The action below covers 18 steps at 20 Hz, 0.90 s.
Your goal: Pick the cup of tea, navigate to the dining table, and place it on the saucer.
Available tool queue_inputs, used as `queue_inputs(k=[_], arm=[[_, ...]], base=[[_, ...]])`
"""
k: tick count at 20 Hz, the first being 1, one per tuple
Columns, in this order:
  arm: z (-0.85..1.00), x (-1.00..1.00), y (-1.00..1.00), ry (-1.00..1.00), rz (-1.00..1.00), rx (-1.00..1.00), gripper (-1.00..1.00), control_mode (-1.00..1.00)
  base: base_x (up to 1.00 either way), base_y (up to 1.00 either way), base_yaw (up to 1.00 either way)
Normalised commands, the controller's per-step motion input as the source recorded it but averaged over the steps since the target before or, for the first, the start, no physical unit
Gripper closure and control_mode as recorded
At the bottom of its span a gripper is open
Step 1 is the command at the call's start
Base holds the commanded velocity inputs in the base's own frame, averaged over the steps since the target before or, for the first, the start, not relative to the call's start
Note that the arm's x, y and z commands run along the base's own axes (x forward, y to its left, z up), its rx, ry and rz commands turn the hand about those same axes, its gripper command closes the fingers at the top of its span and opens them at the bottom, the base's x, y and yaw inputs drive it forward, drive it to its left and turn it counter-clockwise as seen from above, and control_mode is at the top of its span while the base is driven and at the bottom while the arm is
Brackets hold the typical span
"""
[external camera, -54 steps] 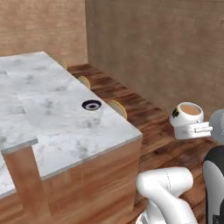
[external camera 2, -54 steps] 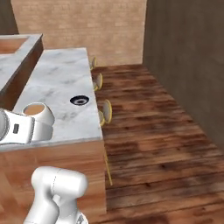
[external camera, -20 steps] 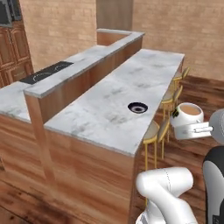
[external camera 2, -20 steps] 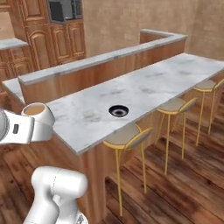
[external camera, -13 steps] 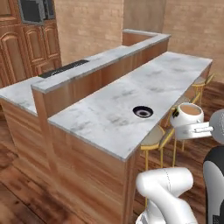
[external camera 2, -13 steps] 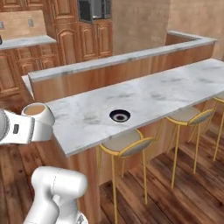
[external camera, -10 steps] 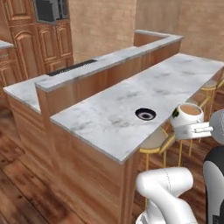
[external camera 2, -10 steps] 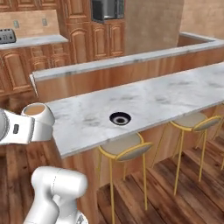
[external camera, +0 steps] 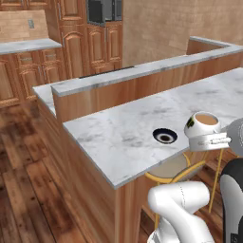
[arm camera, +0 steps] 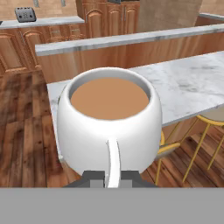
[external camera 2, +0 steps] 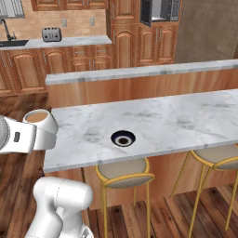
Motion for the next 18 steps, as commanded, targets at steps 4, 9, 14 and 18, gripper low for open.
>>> queue_inputs(k=[4,9,14,18], arm=[[0.00,0.00,0.00,0.00,0.00,0.00,1.00,1.00],[0.00,0.00,0.00,0.00,0.00,0.00,1.00,1.00],[0.00,0.00,0.00,0.00,0.00,0.00,1.00,1.00],[0.00,0.00,0.00,0.00,0.00,0.00,1.00,1.00]], base=[[0.09,-0.77,0.46],[0.05,-0.77,0.47],[0.04,-0.76,0.47],[0.06,-0.76,0.47]])
